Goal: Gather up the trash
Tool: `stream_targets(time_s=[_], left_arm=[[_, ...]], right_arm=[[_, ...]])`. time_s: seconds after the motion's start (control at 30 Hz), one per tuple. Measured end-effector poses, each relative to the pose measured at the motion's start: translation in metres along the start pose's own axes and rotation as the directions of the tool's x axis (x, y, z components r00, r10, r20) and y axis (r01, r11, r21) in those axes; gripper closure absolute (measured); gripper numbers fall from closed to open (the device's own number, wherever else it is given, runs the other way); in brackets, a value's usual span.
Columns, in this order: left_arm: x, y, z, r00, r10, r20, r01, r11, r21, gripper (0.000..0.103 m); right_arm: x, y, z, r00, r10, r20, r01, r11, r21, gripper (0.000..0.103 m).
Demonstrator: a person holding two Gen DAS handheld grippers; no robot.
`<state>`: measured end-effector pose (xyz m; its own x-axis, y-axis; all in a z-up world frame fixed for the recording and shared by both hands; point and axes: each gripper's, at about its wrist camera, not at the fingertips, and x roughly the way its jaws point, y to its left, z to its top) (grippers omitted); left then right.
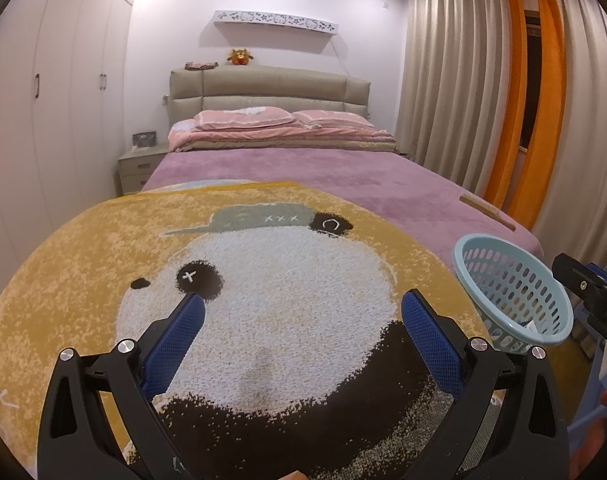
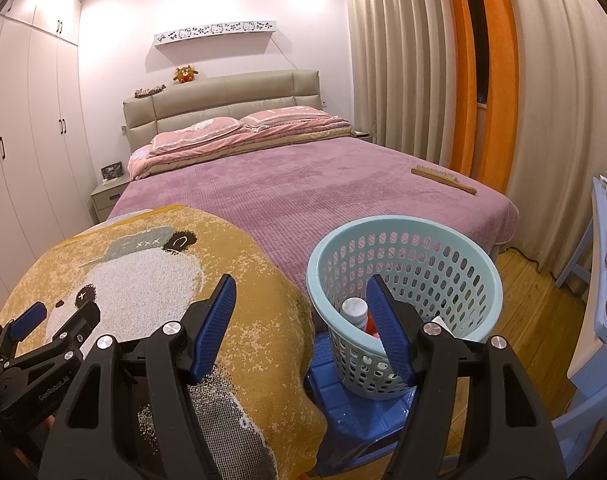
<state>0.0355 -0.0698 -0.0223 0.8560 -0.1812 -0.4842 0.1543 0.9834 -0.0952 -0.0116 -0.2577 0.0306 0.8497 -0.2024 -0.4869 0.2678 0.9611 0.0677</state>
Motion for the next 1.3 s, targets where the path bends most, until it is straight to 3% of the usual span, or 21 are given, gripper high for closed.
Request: stream_targets(time_s=[0.33,0.63,0.83,1.0,1.3], left_arm=[[0.001,0.000,0.000,1.000,0.003,-0.005,-0.003,1.000,-0.004,0.007],[0.013,0.007,0.001,0.997,0.017,-0.073,-0.019,0.999,-0.035,0.007],[0.011,0.007,-0.001,0.998,0.016,-0.065,-0.018,0.999,-0.039,0.007],[0.006,0.006,0.000,0.999,0.020,-0.035,-0.021,0.999,-0.033,0.007],[-0.020,-0.005,0.012,0.992,0.097,0.081,-0.100,0.994,0.039,0.007]], right_arm=[[-0.001,0.002,0.002,1.000,-0.001,-0.002,0.001,1.000,0.004,0.039],[-0.001,0.004,0.002,1.000,0.001,-0.007,-0.001,1.000,0.010,0.039],[-0.001,0.004,0.001,1.000,0.002,-0.008,-0.002,1.000,0.011,0.039],[-0.002,0.005,0.002,1.000,0.002,-0.002,-0.002,1.000,0.012,0.039],[-0.007,0.010,0.004,1.000,0.002,0.016,-0.002,1.000,0.008,0.039]])
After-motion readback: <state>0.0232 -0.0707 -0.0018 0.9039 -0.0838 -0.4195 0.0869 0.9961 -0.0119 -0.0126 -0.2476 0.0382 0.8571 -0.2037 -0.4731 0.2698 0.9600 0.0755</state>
